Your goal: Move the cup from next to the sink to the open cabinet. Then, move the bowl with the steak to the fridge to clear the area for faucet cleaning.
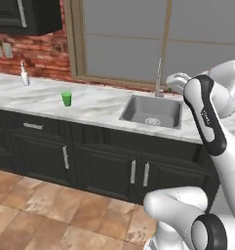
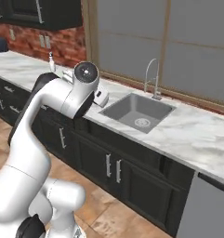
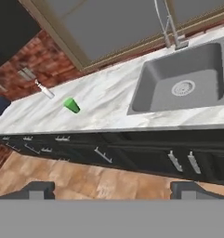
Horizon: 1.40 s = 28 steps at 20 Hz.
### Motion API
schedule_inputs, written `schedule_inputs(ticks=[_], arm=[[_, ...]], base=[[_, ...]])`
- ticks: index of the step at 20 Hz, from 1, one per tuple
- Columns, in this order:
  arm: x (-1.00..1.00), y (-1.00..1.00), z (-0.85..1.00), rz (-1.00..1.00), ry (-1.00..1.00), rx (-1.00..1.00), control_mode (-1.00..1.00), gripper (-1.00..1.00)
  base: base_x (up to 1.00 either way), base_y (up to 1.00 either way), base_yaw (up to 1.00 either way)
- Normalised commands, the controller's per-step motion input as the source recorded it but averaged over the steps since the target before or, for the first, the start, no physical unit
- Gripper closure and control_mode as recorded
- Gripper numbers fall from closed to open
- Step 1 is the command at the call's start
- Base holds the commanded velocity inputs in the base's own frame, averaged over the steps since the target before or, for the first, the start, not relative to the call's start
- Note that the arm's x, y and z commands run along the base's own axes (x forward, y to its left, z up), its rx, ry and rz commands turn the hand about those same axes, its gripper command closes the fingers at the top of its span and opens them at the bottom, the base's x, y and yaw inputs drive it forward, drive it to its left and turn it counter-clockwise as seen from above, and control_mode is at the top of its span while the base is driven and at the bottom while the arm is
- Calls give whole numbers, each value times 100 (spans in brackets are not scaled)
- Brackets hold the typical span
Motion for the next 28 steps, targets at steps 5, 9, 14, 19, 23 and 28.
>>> schedule_inputs(ticks=[5, 9, 14, 19, 23, 28], arm=[[0, 0, 0, 0, 0, 0, 100, -100], [0, 0, 0, 0, 0, 0, 100, -100], [0, 0, 0, 0, 0, 0, 100, -100], [0, 0, 0, 0, 0, 0, 100, -100], [0, 0, 0, 0, 0, 0, 100, -100], [0, 0, 0, 0, 0, 0, 100, -100]], base=[[100, 100, -40], [100, 100, -38], [86, 100, -41], [57, 100, -55], [20, 100, -60], [53, 56, -32]])
